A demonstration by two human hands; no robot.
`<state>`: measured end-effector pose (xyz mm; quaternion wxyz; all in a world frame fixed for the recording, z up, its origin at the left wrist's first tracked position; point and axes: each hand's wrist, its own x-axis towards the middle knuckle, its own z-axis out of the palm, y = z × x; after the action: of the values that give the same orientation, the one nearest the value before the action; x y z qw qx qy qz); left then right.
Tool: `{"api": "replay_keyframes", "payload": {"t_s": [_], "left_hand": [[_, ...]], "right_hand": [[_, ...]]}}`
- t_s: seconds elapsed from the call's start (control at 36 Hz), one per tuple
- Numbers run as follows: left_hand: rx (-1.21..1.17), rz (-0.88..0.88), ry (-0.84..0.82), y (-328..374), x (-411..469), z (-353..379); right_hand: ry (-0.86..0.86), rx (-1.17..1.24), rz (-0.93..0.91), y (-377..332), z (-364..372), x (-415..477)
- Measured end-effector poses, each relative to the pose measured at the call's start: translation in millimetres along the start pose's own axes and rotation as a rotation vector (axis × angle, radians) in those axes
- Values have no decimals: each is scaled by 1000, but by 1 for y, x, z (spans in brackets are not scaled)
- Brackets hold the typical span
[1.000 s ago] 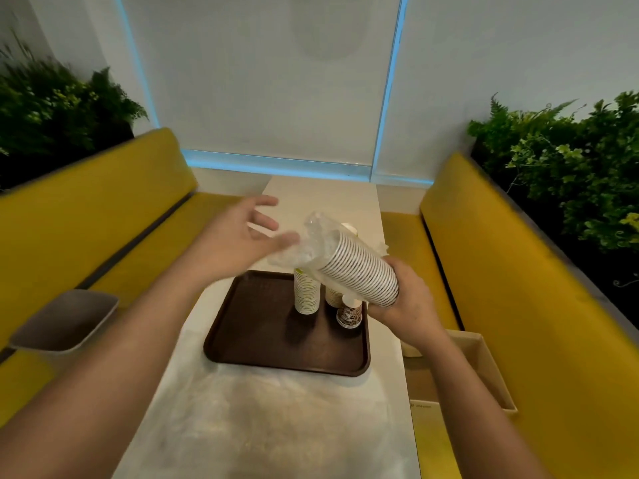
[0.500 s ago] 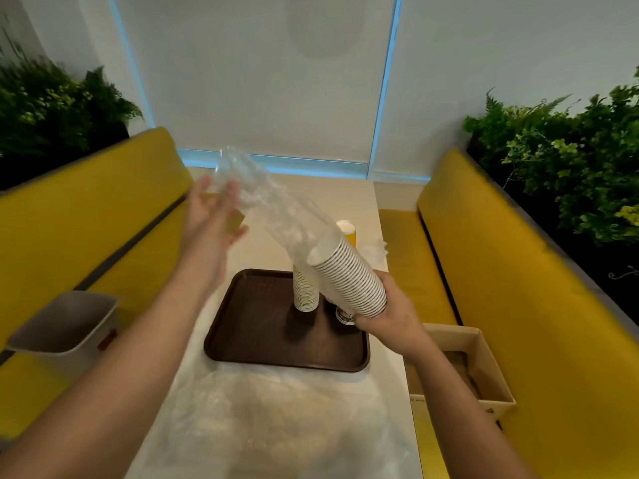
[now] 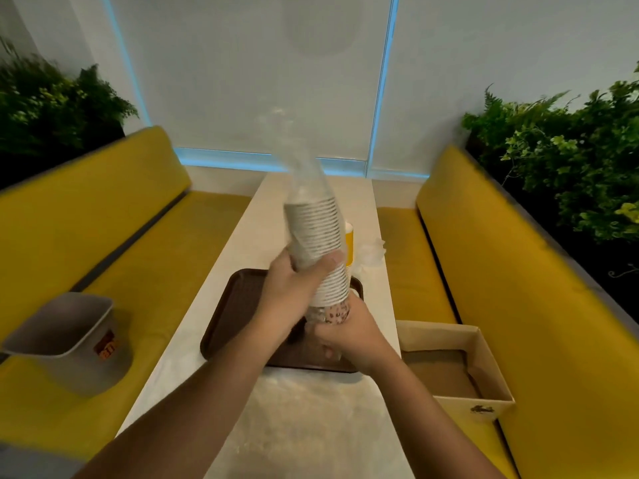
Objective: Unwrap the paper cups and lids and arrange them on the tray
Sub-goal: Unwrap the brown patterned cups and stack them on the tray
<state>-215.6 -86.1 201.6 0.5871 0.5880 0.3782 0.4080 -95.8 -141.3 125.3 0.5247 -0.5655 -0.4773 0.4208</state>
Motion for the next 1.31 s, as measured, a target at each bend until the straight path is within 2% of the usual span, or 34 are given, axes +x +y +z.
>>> {"api": "replay_keyframes", "payload": {"t_s": [0.06,0.14,0.22,0.31,0.42,0.47,0.64,0.81,0.86,0.92,0.97,1.08,1.17,1.31], "left_hand": [[112,-21,-50,-14,-14,7],[149,-66,-160,-20,-19,4],[227,-109,-291,-11,-6,-14],[111,-119,-201,7,13,-30],[-241,-5,-72,33,41,-40],[-301,44,-47,38,46,-34],[-69,-20,-118,-15,13,-1],[199,-105,-361,-37,9,-19],[153,-105,-292,-26,17,-22],[-60,-65,-128,-16,29,-28],[-189,-25,-52,-11,36,-30],[54,74,-24,-29,19,-8],[34,104,64,-46,12,-6],[89,165,32,-50,14,-22]], "right_hand": [[41,32,-66,-6,-2,4],[18,-28,-118,-12,-4,5],[2,-2,-46,-8,-7,1],[-33,-6,2,-3,-8,-3],[-122,-71,34,2,-6,-7],[-162,-84,24,4,-2,-9],[-63,193,25,-6,6,1],[-72,121,84,22,-1,-9],[-103,151,82,26,-2,-13],[-114,147,83,26,0,-17],[-150,122,61,24,6,-16],[-155,168,71,17,13,-7],[-198,176,64,14,12,-3],[-495,32,134,5,-18,8]]}}
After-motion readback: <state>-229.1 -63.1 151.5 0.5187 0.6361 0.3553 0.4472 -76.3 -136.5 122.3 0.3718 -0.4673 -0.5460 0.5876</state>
